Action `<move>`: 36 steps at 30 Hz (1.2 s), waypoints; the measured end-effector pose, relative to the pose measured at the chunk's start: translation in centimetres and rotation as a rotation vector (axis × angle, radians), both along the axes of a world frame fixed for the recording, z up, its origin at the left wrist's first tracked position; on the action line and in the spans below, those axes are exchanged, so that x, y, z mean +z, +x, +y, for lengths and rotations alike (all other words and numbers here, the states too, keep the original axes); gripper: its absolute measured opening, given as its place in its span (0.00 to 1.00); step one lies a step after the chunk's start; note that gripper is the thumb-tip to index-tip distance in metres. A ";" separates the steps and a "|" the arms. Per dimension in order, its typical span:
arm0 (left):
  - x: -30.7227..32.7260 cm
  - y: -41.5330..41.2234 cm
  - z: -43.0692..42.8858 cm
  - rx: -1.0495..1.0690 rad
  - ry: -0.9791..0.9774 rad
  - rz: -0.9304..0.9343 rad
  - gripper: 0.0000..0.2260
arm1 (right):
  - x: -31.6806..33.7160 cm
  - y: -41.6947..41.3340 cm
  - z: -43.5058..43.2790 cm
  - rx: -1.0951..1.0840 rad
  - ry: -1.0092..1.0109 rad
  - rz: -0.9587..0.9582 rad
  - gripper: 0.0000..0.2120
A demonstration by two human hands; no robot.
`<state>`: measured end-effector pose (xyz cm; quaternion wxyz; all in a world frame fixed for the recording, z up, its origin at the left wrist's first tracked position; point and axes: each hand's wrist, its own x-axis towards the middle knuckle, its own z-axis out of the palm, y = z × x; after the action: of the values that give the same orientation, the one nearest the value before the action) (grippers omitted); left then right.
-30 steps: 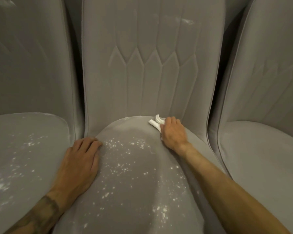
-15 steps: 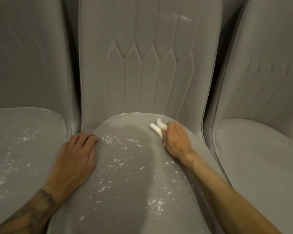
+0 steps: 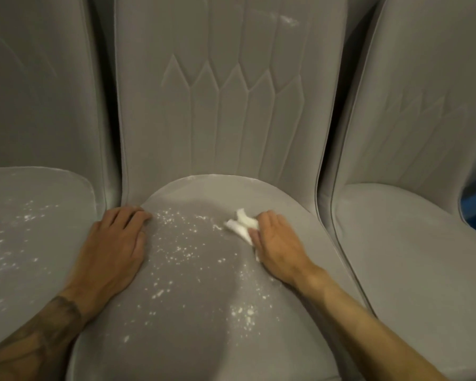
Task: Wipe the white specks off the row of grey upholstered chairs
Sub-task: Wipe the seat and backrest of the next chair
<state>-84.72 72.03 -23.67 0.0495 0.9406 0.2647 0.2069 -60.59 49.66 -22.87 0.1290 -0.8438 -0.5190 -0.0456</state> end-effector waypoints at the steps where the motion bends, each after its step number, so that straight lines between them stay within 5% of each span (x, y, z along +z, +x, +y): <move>1: 0.0 0.0 0.0 -0.001 -0.001 -0.002 0.17 | 0.1 -0.4 -0.8 0.061 -0.016 0.017 0.13; 9: 0.4 0.0 -0.4 0.007 -0.014 -0.001 0.18 | 1.5 1.9 -3.3 -0.344 -0.083 -0.122 0.14; 16: 0.4 -0.2 -0.4 0.003 -0.023 -0.005 0.17 | 1.1 -1.5 -4.8 0.111 -0.039 0.038 0.16; 21: 0.4 -0.1 -0.4 0.010 -0.032 -0.002 0.16 | 2.0 1.6 -5.1 -0.371 -0.175 -0.169 0.15; 25: 0.4 -0.1 -0.4 0.013 -0.036 -0.010 0.16 | 0.3 -4.3 -4.1 -0.057 0.022 -0.029 0.12; 28: 0.5 -0.1 -0.5 0.008 -0.048 -0.012 0.17 | 0.9 -4.1 -5.7 0.175 -0.016 0.068 0.15; 34: 0.7 -0.2 -0.7 0.004 -0.041 -0.017 0.17 | 2.0 1.2 -7.2 -0.350 -0.121 -0.124 0.13; 36: 0.7 -0.1 -0.6 0.003 -0.038 -0.013 0.18 | 1.5 -1.4 -6.0 -0.291 -0.109 -0.175 0.10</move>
<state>-84.78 71.43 -23.00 0.0687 0.9377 0.2696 0.2079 -61.98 43.63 -21.34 0.0296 -0.9084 -0.4025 -0.1090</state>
